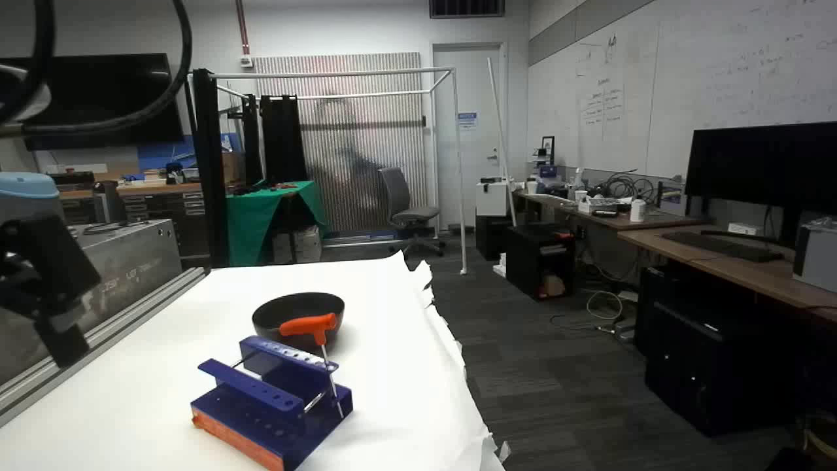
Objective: Take the orange screwdriver from the blue surface and put it in the bowl
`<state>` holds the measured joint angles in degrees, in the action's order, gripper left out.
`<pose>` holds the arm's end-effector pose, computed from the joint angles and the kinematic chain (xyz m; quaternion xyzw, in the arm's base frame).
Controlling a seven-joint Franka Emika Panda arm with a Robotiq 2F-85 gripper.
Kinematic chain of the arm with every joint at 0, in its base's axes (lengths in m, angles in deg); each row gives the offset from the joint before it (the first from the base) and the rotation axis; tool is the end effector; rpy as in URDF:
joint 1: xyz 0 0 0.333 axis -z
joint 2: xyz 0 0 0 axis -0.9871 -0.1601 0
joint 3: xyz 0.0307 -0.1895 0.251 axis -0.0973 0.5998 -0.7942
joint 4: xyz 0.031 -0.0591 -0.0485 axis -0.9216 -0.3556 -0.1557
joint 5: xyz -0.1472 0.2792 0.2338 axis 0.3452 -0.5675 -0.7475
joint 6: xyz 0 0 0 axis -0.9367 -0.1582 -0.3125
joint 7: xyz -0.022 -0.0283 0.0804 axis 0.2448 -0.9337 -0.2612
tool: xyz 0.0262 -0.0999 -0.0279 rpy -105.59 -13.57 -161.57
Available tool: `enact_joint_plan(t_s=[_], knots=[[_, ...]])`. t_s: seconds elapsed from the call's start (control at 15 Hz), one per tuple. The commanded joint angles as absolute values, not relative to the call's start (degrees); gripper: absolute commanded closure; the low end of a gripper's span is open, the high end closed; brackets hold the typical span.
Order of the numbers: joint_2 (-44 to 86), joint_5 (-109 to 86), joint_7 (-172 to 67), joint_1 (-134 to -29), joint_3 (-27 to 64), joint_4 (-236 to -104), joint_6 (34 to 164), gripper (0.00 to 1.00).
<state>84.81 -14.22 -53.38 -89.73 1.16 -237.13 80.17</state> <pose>0.2851 0.1122 0.4303 0.9871 0.1301 0.0414 0.0833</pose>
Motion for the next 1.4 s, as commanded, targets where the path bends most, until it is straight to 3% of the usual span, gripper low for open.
enact_joint_plan(t_s=[0.0,0.27,0.93,1.33], knots=[[84.6,-13.6,-52.8,-90.5,1.9,-237.0,80.0,0.0],[82.7,-13.6,-52.1,-89.7,1.9,-235.7,81.0,0.0],[49.7,-12.1,-29.4,-71.9,1.2,-209.8,89.6,0.0],[36.2,-12.1,-12.4,-75.1,8.2,-200.6,90.2,0.0]])
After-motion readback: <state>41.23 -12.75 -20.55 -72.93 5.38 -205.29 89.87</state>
